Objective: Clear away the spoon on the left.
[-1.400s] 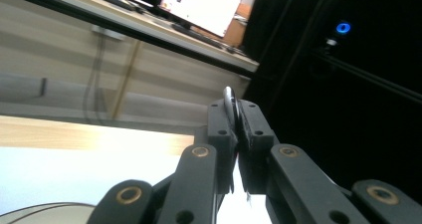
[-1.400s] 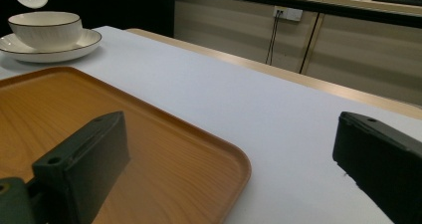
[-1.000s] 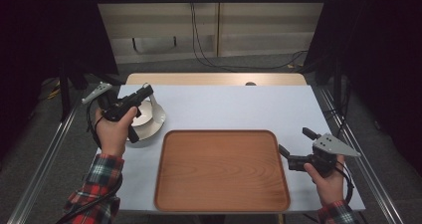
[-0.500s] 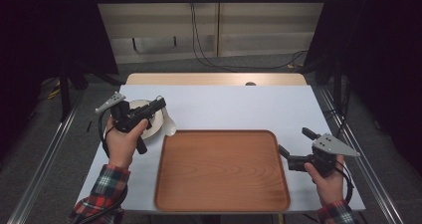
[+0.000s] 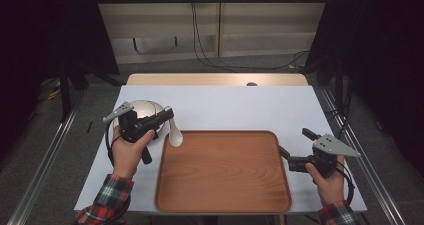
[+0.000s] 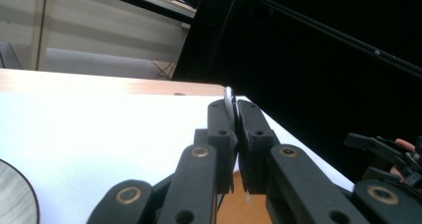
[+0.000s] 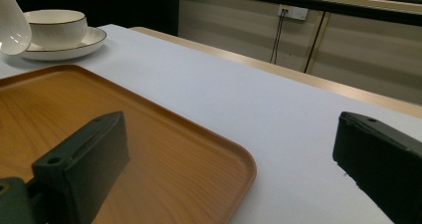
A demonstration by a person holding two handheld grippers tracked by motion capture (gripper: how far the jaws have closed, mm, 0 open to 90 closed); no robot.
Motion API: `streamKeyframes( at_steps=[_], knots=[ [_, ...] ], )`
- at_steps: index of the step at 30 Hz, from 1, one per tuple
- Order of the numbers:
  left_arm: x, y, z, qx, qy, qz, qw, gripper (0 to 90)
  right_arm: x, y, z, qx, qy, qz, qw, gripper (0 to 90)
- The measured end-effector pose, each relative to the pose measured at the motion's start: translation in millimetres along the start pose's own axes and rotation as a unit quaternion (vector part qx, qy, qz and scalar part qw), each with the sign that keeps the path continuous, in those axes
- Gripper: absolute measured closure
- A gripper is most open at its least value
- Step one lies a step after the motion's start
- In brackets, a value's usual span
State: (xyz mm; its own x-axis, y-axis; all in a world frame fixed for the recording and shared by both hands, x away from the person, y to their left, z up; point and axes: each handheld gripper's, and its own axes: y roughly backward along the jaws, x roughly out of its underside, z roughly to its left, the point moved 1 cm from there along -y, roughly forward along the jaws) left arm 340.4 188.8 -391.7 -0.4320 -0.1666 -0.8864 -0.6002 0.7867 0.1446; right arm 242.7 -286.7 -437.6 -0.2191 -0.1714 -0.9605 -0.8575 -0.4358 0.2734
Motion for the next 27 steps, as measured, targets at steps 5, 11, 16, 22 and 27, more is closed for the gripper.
streamKeyframes(
  at_steps=[5,11,16,22,27],
  knots=[
    [6.8,-1.8,-4.8,0.006,0.006,0.004,1.0,85.5,0.0,0.5,-0.1,-0.002,0.0,0.0,1.0,0.9],
    [16.1,-3.3,-8.0,0.018,0.006,0.015,0.9997,85.4,-0.1,0.5,0.3,-0.002,0.001,-0.001,1.0,1.0],
    [22.8,-3.1,-9.9,0.023,0.006,0.023,0.9995,85.4,-0.1,0.0,0.1,-0.003,0.0,-0.001,1.0,1.0],
    [31.2,-4.4,-14.6,0.031,0.008,0.033,0.9989,85.4,0.2,-0.9,0.5,-0.008,0.002,0.0,1.0,1.0],
    [36.6,-5.1,-16.5,0.033,0.005,0.045,0.9984,85.4,0.2,-1.3,1.0,-0.007,0.001,0.001,1.0,1.0]
  ],
)
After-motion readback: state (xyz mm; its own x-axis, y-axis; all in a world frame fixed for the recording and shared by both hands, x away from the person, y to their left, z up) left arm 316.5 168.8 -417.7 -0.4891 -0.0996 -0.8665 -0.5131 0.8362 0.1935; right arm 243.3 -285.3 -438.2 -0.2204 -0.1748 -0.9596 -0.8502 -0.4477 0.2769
